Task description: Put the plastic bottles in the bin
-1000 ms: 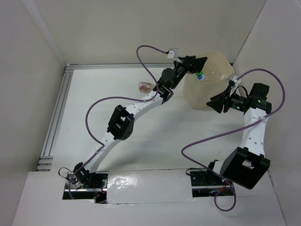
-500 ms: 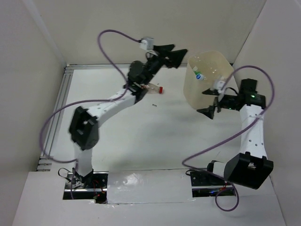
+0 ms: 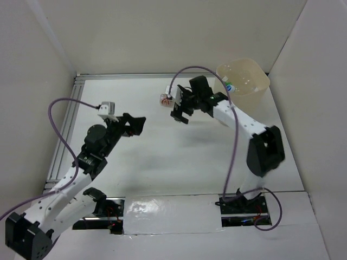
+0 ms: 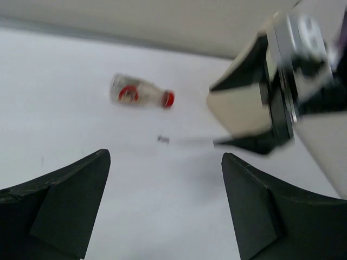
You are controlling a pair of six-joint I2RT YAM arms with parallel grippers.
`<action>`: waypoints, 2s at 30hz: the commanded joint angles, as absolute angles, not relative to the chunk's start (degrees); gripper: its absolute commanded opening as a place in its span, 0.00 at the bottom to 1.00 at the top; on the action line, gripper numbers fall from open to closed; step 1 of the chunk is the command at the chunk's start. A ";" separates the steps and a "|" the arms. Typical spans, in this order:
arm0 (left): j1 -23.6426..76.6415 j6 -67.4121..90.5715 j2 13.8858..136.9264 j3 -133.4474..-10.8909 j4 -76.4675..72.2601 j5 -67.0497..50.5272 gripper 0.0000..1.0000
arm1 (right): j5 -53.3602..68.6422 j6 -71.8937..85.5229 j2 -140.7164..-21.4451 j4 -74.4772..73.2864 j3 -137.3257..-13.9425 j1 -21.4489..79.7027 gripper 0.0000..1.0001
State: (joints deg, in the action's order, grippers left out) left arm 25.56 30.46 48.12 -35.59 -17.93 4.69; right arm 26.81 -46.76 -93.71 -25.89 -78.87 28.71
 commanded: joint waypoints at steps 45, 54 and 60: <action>29.88 33.93 45.33 -24.96 -12.65 -2.63 0.94 | 37.64 -29.90 -91.86 -30.27 -111.30 22.26 0.24; 34.01 31.82 51.94 -29.35 -15.29 -2.64 0.94 | 44.63 -16.70 -86.74 -19.86 -97.21 -16.33 0.28; 36.56 29.98 54.49 -31.99 -14.24 -2.11 0.94 | 54.48 -22.68 -92.10 -23.29 -94.49 -21.53 0.37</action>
